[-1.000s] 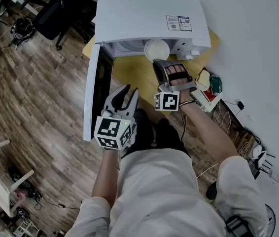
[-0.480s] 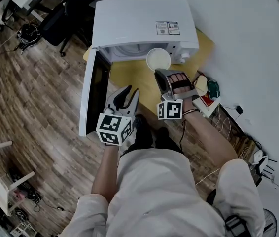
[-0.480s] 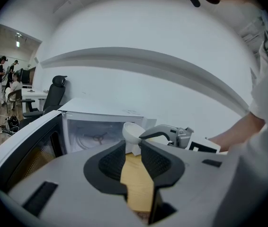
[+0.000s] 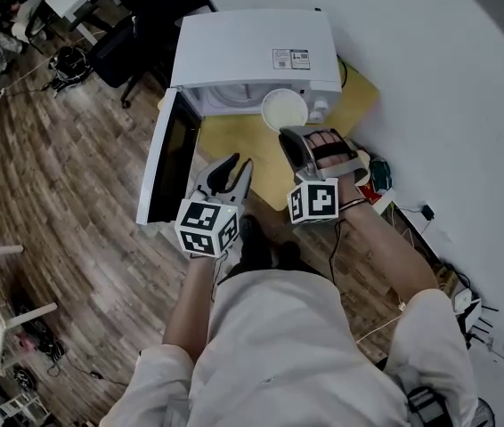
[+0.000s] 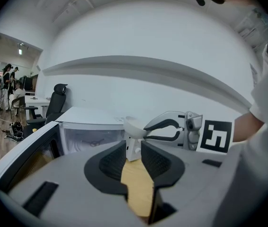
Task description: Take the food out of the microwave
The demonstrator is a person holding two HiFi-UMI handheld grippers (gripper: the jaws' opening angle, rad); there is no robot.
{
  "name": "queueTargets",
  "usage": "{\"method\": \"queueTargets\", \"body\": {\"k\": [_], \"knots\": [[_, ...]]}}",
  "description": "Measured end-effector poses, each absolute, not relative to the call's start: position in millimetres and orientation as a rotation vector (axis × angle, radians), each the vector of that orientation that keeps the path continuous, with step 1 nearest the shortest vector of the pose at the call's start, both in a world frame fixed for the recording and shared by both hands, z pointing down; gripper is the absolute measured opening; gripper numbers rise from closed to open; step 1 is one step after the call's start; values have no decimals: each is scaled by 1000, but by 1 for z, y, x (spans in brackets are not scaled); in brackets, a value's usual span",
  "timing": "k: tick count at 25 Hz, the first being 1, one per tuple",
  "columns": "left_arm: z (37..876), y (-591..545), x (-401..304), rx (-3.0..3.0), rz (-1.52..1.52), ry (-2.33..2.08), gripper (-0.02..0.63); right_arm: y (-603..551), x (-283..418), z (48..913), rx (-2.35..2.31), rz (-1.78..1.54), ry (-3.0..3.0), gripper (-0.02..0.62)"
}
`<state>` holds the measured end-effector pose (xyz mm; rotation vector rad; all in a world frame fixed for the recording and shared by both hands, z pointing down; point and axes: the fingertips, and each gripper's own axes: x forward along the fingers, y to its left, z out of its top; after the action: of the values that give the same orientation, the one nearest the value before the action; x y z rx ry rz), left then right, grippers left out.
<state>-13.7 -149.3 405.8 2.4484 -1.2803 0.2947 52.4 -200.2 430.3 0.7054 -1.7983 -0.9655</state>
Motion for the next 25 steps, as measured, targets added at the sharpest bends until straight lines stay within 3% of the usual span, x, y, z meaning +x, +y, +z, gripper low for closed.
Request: {"method": "queueTargets", "body": {"k": [12, 25], "knots": [[382, -105, 17, 2459, 267, -1353, 93, -156, 73, 391, 660, -987, -1848, 63], [378, -67, 47, 2455, 246, -1396, 40, -124, 87, 376, 632, -1010, -1862, 63]]}}
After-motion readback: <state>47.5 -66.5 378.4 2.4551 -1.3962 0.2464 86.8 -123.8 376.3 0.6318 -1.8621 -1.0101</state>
